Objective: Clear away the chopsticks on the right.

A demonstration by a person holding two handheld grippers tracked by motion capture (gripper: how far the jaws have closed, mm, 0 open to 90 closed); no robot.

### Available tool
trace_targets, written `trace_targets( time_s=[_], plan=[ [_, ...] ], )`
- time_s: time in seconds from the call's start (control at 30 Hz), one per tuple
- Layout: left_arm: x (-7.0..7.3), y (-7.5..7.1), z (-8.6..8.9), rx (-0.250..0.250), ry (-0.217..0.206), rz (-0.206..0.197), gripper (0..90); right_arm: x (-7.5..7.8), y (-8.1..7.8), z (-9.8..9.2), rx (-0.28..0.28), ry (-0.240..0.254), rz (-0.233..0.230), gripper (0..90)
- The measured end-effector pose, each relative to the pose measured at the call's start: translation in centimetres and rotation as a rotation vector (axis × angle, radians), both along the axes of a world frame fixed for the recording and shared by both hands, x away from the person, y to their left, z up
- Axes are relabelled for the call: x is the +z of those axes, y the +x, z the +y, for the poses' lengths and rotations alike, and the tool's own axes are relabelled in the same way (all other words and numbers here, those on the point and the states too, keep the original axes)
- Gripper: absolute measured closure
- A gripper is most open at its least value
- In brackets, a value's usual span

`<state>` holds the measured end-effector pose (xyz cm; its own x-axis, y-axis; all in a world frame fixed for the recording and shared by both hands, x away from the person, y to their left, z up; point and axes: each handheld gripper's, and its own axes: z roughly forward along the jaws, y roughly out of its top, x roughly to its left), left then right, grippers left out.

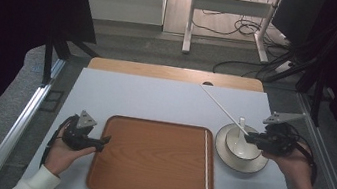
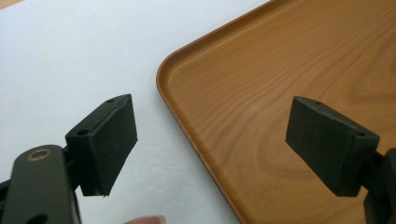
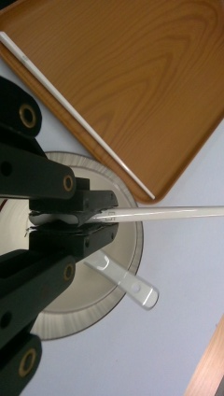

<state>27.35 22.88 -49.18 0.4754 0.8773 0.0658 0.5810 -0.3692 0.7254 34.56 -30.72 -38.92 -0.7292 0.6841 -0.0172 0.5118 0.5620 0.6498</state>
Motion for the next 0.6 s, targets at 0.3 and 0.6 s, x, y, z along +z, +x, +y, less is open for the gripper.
trace_targets(
  time_s=[0.3,0.6],
  plan=[
    [0.0,0.0,0.0,-0.001,-0.001,-0.001,16.1,-0.6,-0.3,2.9,0.061,-0.021,0.027,83.4],
    [0.1,0.0,0.0,-0.002,-0.004,-0.001,16.1,-1.6,-0.6,5.8,0.119,-0.052,0.060,83.3]
  ],
)
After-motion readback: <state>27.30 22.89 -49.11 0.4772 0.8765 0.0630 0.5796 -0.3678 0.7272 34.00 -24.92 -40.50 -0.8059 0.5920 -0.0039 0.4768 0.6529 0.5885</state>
